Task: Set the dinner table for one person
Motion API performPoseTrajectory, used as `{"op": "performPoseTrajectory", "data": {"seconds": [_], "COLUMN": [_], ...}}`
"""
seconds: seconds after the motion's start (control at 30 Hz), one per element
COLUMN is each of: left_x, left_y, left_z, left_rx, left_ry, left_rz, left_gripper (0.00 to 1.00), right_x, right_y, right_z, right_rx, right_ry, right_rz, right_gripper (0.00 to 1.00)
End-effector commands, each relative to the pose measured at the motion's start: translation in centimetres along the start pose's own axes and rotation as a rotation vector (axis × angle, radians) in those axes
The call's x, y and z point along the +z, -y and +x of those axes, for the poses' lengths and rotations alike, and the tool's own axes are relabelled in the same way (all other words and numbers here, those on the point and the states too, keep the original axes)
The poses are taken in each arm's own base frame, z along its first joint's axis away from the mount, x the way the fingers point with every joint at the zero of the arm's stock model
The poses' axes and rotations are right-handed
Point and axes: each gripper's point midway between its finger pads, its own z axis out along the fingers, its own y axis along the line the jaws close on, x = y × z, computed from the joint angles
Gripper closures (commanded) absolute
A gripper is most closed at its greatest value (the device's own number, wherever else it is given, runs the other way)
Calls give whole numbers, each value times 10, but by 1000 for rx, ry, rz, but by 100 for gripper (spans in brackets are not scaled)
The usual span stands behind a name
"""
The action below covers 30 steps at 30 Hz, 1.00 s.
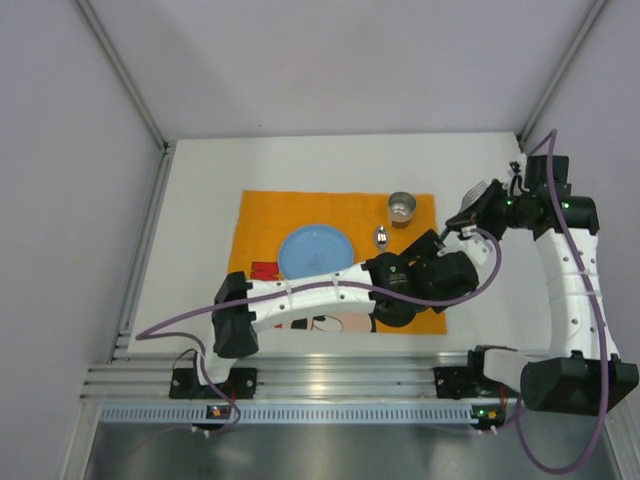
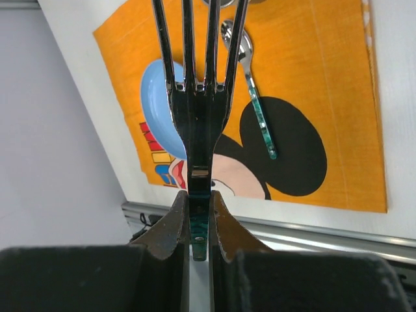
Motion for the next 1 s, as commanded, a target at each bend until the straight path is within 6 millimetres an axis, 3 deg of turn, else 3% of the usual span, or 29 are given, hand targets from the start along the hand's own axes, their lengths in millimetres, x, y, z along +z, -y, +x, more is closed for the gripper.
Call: {"op": "performPoseTrajectory", "data": {"seconds": [0.0, 0.17, 0.4, 0.47, 0.53, 0.67, 0.7, 0.73, 0.77, 0.8, 0.9, 0.97], "left_x": [-5, -2, 4, 5, 10, 17, 19, 20, 21, 21, 18, 12], "left_y": [-18, -25, -26, -24, -20, -13, -12, -12, -13, -14, -21, -26], "left_z": [-22, -26, -33, -36, -35, -30, -28, -27, -25, -26, -26, -29], "left_rx": [-17, -25, 0, 19, 34, 76, 79, 80, 77, 71, 54, 43], "left_ry": [67, 82, 100, 100, 91, 60, 53, 48, 41, 41, 39, 43], "left_rz": [-91, -146, -166, -156, -145, -120, -111, -107, -104, -97, -99, -100], "left_gripper": [12, 30, 71, 89, 100, 100, 100, 100, 100, 100, 100, 100], "right_x": [-20, -25, -22, -22, -22, -21, -20, -19, -19, -18, -22, -25], "right_y": [-22, -18, -10, -9, -10, -14, -14, -15, -16, -17, -26, -23], "right_z": [13, 24, 36, 36, 34, 29, 28, 27, 25, 22, 8, -1], "right_rx": [-28, -38, -38, -38, -38, -38, -35, -34, -34, -34, -47, -35], "right_ry": [-28, -62, -89, -92, -91, -84, -86, -86, -80, -74, -63, -72], "right_rz": [-82, -75, -65, -63, -62, -69, -69, -71, -75, -75, -93, -68], "right_gripper": [100, 100, 100, 100, 100, 100, 95, 82, 66, 42, 24, 17]}}
